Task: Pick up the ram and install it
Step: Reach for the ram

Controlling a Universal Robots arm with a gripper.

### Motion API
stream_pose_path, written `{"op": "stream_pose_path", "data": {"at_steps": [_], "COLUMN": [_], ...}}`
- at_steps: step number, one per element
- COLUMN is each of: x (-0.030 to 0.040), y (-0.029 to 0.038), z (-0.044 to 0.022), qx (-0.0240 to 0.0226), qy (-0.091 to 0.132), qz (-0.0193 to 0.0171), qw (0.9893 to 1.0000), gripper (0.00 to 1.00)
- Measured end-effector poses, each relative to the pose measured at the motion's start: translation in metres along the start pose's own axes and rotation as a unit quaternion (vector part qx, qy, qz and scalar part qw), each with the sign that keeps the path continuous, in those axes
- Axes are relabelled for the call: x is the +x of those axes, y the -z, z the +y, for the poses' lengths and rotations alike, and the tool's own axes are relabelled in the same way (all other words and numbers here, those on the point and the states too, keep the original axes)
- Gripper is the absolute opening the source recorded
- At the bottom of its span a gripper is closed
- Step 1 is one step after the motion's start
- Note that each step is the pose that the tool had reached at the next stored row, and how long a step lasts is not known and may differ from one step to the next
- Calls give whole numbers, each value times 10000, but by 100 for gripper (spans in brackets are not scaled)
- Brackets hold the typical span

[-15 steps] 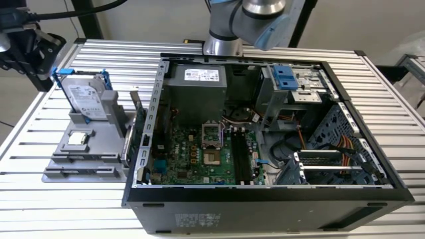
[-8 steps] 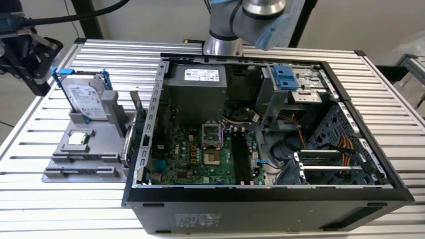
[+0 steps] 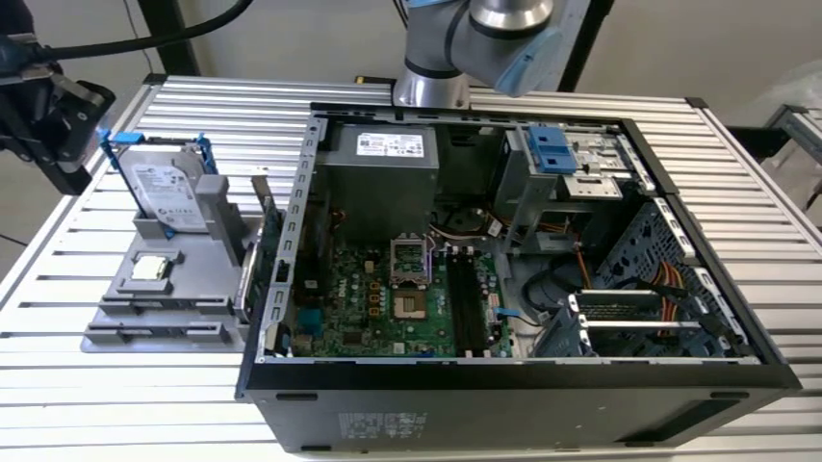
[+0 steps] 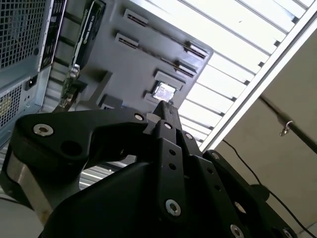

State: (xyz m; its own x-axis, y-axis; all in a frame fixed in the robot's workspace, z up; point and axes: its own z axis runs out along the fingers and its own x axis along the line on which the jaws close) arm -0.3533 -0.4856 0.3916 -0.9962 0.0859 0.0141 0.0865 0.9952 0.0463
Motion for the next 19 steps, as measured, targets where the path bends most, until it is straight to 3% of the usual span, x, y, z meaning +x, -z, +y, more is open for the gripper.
{"op": "stream_pose_path", "data": {"at_steps": [10, 19], "x": [-10, -11], "y": [5, 6], "z": [-112, -131], "qx": [0, 3], "qy": [4, 201], "qz": [7, 16], "qw": [10000, 9998], "gripper": [0, 0]}}
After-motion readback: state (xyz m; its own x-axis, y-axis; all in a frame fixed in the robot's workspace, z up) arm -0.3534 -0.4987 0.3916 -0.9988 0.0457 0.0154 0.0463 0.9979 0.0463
